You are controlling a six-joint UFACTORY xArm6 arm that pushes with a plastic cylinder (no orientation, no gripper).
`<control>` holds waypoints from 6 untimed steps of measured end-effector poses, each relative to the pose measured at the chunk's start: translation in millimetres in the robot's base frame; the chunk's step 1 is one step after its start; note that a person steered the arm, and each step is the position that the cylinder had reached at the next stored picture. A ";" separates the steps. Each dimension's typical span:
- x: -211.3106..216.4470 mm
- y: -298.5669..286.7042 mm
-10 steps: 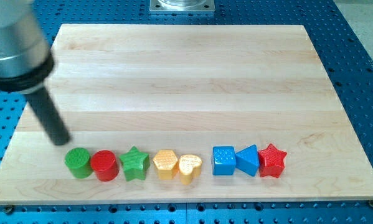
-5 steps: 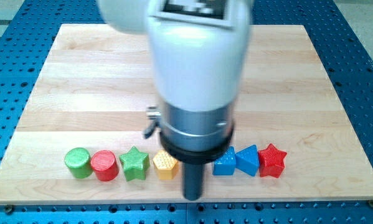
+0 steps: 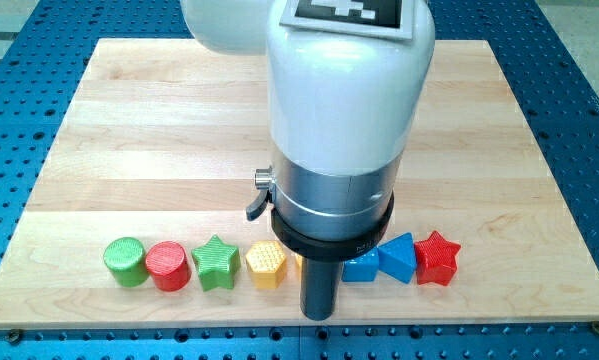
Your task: Push the heart towards the center of the board
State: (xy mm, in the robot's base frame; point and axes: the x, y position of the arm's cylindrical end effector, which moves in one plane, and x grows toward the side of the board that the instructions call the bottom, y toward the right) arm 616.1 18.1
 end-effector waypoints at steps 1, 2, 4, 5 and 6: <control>0.0 0.0; 2.8 0.0; -9.8 4.5; -3.7 4.8; -45.8 -4.6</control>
